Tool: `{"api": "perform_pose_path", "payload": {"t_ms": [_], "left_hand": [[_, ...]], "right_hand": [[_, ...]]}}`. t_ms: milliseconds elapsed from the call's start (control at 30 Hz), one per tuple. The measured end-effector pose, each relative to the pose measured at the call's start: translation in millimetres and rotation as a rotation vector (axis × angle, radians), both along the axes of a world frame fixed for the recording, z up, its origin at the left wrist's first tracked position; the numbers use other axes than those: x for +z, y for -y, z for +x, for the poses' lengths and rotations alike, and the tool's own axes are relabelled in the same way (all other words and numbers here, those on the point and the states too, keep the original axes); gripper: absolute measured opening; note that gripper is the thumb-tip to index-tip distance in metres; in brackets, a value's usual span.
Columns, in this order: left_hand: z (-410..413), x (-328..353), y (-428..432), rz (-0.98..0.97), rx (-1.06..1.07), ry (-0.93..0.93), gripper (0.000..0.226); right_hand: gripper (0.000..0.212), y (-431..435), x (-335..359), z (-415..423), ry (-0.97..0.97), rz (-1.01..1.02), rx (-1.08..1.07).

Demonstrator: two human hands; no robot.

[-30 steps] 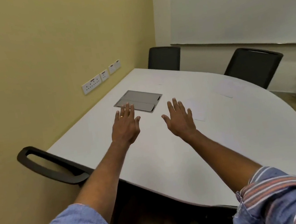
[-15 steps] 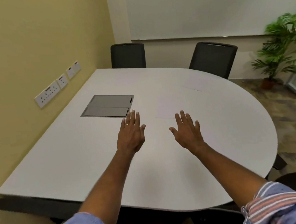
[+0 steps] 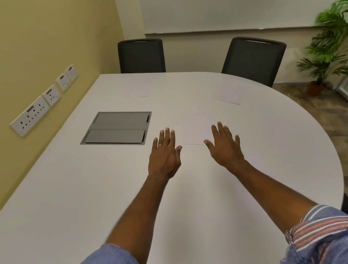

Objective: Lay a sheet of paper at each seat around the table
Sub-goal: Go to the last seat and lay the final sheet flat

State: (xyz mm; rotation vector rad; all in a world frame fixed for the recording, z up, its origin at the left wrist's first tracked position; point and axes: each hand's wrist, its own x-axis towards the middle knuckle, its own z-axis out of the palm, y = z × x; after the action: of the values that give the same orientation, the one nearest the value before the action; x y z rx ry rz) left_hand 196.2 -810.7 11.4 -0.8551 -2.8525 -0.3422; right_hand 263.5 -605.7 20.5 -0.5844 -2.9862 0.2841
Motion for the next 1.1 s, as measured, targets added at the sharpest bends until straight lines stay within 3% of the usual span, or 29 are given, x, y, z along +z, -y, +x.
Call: {"api": "perform_pose_path", "payload": {"t_ms": [600, 900, 1100], "left_hand": [[-118, -48, -64, -0.019, -0.143, 0.111, 0.06], [-162, -96, -95, -0.066, -0.208, 0.216, 0.061], [-181, -141, -114, -0.054, -0.142, 0.307, 0.061]], "right_hand": [[0.063, -49, -45, -92, 0.029, -0.026, -0.093], [0.064, -60, -98, -120, 0.116, -0.021, -0.102], [0.065, -81, -141, -137, 0.2, -0.022, -0.068]]}}
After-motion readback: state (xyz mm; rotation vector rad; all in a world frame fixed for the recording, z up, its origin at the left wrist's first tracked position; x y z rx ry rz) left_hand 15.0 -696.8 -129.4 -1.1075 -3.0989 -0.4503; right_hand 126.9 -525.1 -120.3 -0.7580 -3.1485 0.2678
